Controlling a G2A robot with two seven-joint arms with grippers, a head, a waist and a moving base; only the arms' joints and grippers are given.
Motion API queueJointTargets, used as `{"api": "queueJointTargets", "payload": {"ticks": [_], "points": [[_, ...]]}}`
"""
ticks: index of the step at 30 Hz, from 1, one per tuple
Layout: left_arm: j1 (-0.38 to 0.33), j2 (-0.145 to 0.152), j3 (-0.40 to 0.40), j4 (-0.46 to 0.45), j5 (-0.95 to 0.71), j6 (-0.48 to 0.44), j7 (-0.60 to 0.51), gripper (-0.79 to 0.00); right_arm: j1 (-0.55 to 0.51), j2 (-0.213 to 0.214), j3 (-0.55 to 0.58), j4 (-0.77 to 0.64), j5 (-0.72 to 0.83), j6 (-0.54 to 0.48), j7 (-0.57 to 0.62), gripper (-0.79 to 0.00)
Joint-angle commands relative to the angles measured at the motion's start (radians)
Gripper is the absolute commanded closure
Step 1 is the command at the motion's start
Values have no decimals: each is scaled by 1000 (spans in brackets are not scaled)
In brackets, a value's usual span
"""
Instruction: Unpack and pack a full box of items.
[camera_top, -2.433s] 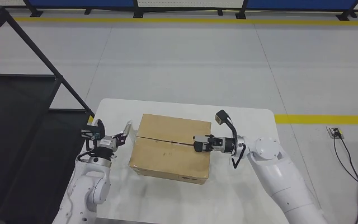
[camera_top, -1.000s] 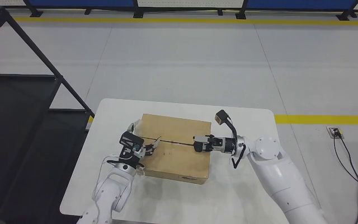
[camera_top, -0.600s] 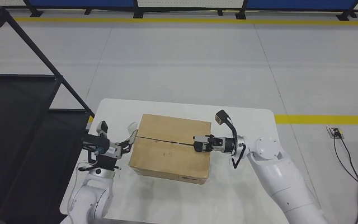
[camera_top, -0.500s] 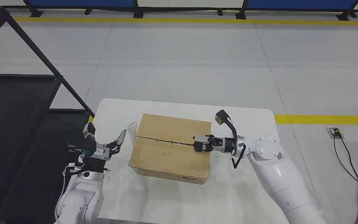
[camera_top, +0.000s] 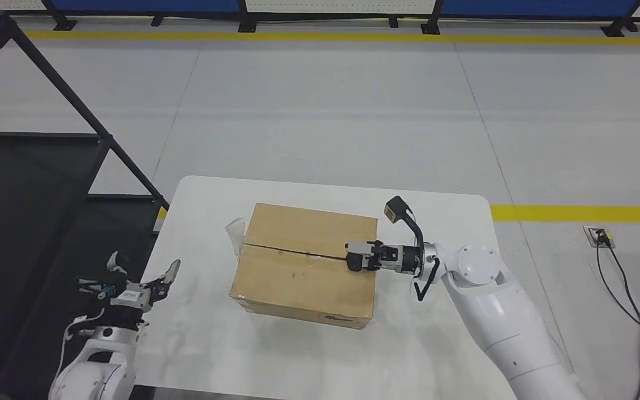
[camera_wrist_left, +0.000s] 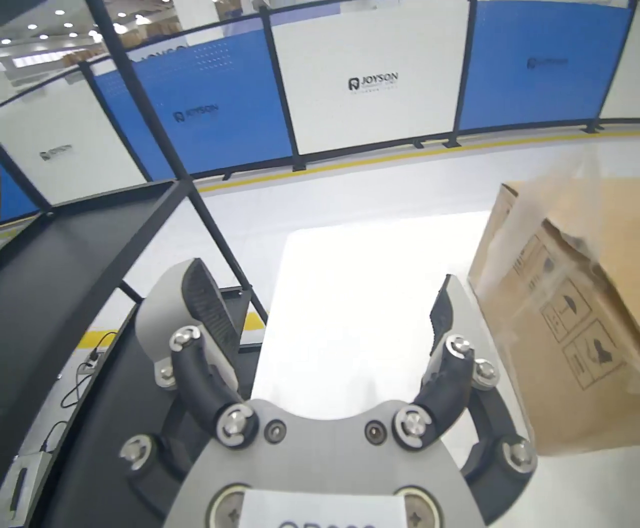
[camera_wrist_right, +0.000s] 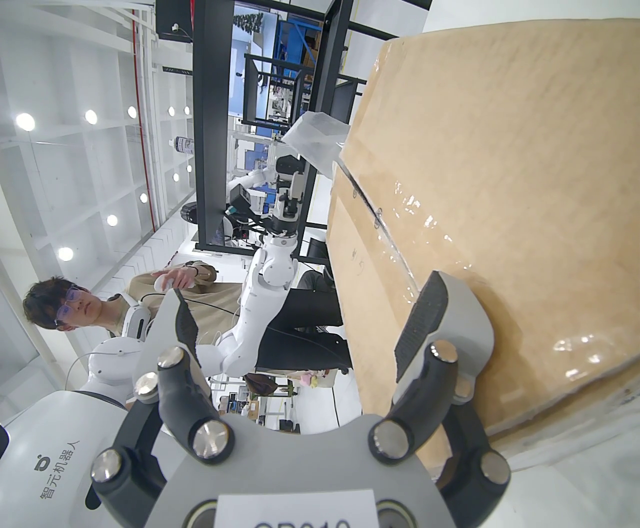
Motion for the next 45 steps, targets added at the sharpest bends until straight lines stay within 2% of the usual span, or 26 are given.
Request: {"api": "queueJointTargets", "payload": {"ticks": [1,4,13,20,26,35,45], "points": [[-12,3,15,19,27,-55,17,-785,-7,0,-1,-7,-2,3,-13,-785],[-61,0,55,72,5,-91,21,-785,-28,3,-1,-48,-18,16,-36,-785],[-272,-17,201,248,-68,-174,-70,-785,-52,13,7,-97,-35,41,-45,-785],[-390,-34,287,363,-86,-146,-104,-785,-59,19,12,-116,-39,52,-50,-785],[-431,-42,329,423,-59,-105,-92,-785,-60,21,12,-117,-33,54,-52,-785],[-445,-42,313,493,-77,-44,-99,-785,-41,18,-6,-98,-25,51,-55,-785],[-535,-66,363,591,-125,65,-159,-785,-28,16,-22,-87,-20,47,-56,-785]]}}
